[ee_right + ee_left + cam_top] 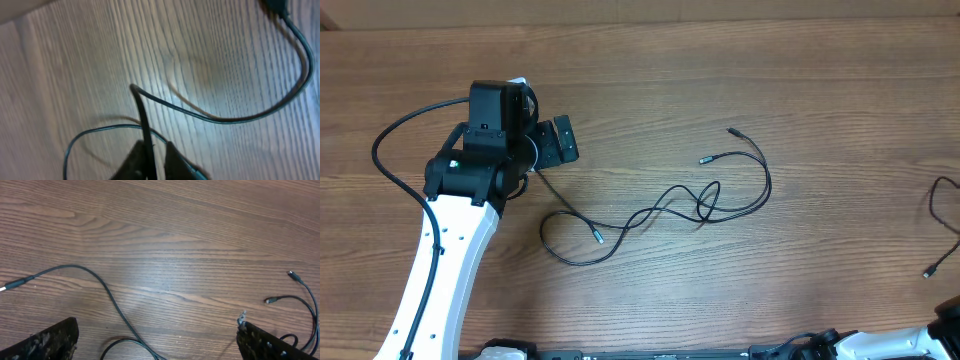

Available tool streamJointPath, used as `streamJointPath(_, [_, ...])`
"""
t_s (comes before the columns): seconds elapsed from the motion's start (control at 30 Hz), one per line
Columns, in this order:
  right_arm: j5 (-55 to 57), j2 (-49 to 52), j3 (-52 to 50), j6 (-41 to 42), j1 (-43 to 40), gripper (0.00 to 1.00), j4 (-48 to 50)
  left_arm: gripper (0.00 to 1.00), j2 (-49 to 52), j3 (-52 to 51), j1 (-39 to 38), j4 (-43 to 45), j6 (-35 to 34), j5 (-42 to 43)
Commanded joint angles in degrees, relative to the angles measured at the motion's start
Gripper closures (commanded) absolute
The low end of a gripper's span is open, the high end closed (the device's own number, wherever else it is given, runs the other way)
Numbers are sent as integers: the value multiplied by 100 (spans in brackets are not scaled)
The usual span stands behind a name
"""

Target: Untangle cables

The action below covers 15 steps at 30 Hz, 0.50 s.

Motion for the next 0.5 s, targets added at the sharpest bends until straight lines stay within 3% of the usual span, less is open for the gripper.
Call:
streamJointPath(0.0, [0,-35,-286,105,-17,80,192,0,0,59,9,2,68,39])
streamJointPath(0.1, [-7,-35,-483,107,-17,67,299,1,0,59,9,2,68,39])
streamJointPath(0.2, [-68,-35,-520,103,0,37,271,0,0,59,9,4,68,39])
streamJointPath(0.3, [-452,-35,-522,96,-2,0,299,0,0,59,9,2,68,39])
streamJointPath(0.47, [-1681,-35,-522,-660,0,0,358,0,0,59,9,2,68,39])
